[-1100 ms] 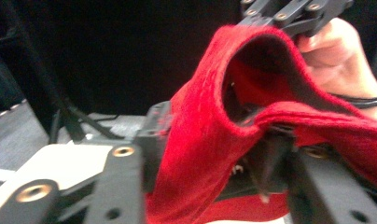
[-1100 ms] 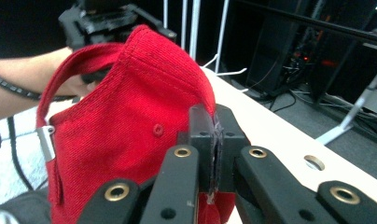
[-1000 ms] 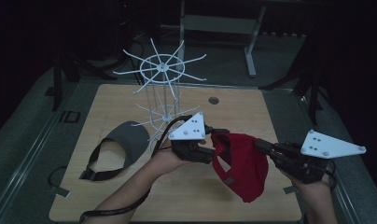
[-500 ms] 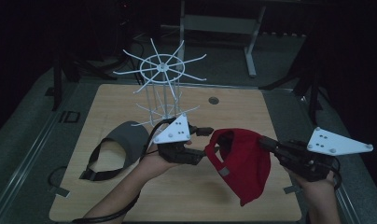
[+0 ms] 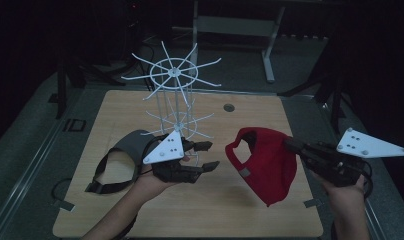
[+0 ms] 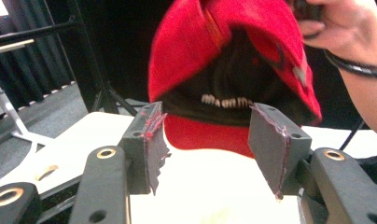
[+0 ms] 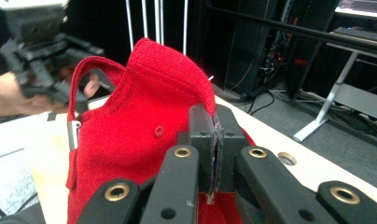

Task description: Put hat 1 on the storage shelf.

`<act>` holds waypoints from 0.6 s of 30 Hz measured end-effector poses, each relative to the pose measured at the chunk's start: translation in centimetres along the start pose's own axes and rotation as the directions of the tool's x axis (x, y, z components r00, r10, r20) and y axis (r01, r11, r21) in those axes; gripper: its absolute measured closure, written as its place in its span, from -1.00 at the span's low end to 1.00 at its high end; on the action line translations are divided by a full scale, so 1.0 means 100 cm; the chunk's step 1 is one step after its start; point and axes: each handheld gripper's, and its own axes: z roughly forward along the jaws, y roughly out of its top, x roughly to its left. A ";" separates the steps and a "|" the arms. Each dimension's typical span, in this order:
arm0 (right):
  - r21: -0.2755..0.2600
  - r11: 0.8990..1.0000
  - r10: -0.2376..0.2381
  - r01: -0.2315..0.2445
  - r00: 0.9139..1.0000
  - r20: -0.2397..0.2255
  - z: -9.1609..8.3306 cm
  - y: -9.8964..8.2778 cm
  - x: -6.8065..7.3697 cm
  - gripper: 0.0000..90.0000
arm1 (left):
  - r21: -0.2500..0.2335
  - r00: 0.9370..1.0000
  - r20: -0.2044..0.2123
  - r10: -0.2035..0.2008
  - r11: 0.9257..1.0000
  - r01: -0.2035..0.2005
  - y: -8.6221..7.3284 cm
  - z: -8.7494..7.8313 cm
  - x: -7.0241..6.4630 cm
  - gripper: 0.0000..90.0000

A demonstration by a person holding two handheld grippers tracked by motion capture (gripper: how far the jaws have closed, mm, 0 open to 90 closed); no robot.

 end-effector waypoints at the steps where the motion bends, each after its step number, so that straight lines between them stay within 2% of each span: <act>1: -0.007 1.000 0.001 -0.001 1.000 0.004 -0.001 0.002 -0.002 0.97 | 0.002 1.000 -0.003 0.000 1.000 0.000 -0.002 -0.001 -0.001 0.03; 6: -0.032 0.999 0.007 -0.007 1.000 0.016 -0.002 0.013 -0.007 0.97 | 0.025 1.000 -0.002 -0.009 1.000 0.009 -0.020 -0.006 -0.005 0.02; 18: -0.089 0.996 0.018 -0.013 0.998 0.054 0.001 0.041 -0.020 0.97 | 0.051 0.998 -0.003 -0.061 0.997 0.061 -0.061 -0.017 -0.010 0.02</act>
